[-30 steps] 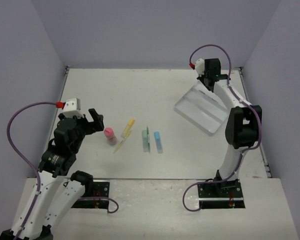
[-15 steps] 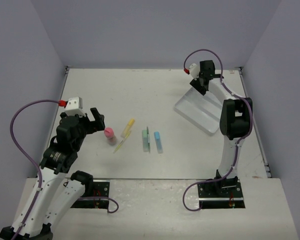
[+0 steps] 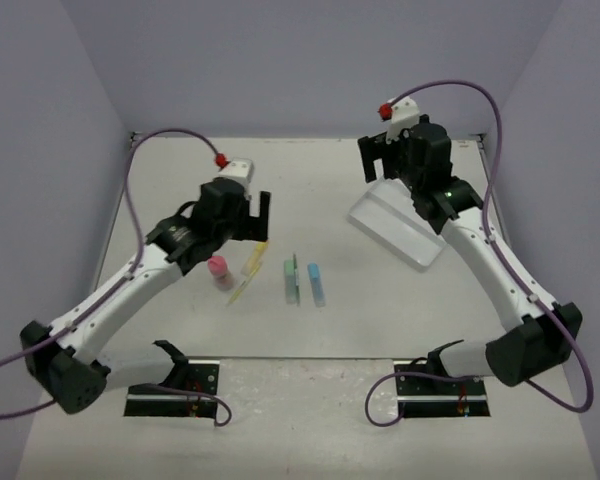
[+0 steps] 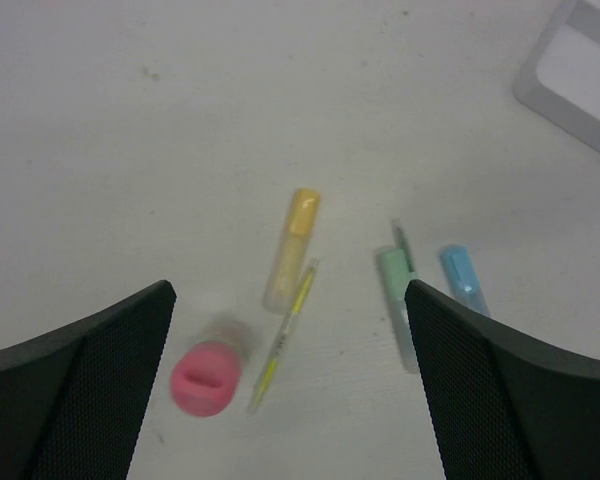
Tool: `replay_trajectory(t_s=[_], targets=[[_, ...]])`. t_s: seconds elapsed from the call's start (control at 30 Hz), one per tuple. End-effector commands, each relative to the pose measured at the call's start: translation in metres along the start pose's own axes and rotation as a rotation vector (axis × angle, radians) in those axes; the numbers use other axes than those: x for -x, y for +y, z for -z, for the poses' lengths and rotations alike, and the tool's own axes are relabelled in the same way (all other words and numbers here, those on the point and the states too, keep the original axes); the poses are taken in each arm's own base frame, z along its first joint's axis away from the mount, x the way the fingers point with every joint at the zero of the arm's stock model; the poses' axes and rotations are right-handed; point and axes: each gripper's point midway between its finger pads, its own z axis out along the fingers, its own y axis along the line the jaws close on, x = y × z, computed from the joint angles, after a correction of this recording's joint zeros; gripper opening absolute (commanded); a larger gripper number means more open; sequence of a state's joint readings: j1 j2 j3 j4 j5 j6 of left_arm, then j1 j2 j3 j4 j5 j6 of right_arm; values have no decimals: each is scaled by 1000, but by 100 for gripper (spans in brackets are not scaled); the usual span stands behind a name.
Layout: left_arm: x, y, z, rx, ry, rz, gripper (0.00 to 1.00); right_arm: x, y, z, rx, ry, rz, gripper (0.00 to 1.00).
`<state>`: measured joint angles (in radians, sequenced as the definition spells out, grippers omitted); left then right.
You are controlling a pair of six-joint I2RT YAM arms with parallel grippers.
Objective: Sort the stationery into containers
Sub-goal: Pick up the pen from the center of the board.
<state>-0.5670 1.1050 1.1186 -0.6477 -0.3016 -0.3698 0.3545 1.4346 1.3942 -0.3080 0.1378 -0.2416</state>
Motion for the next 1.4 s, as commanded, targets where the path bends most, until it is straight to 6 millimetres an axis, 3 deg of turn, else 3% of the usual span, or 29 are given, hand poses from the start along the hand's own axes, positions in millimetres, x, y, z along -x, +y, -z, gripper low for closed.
replay_trajectory(t_s=[0.0,0.03,0.1,0.2,0.33,0.5,0.77,1.13,1.37], targets=[[-38,-56,-12,8,119,-127,97,-6,22,21,47,-23,-492,99],[-46,-66,-13,-11,126,-141,95,-21,29,21,66,-8,-509,99],[-74,-86,-15,-46,174,-185,84,-30,34,30,97,-23,-554,99],[-107,-95,-28,-75,240,-216,68,-39,42,43,150,-21,-589,99],[-139,-96,-43,-74,313,-234,65,-60,67,55,247,62,-630,85],[-144,-113,-53,-119,317,-183,63,-86,80,55,258,174,-689,72],[-154,-105,-95,45,324,-68,64,-104,98,59,313,235,-695,58],[-179,-95,-122,70,377,-51,53,-112,115,59,345,282,-660,54],[-197,-86,-127,87,410,-44,54,-111,119,58,356,290,-652,54]])
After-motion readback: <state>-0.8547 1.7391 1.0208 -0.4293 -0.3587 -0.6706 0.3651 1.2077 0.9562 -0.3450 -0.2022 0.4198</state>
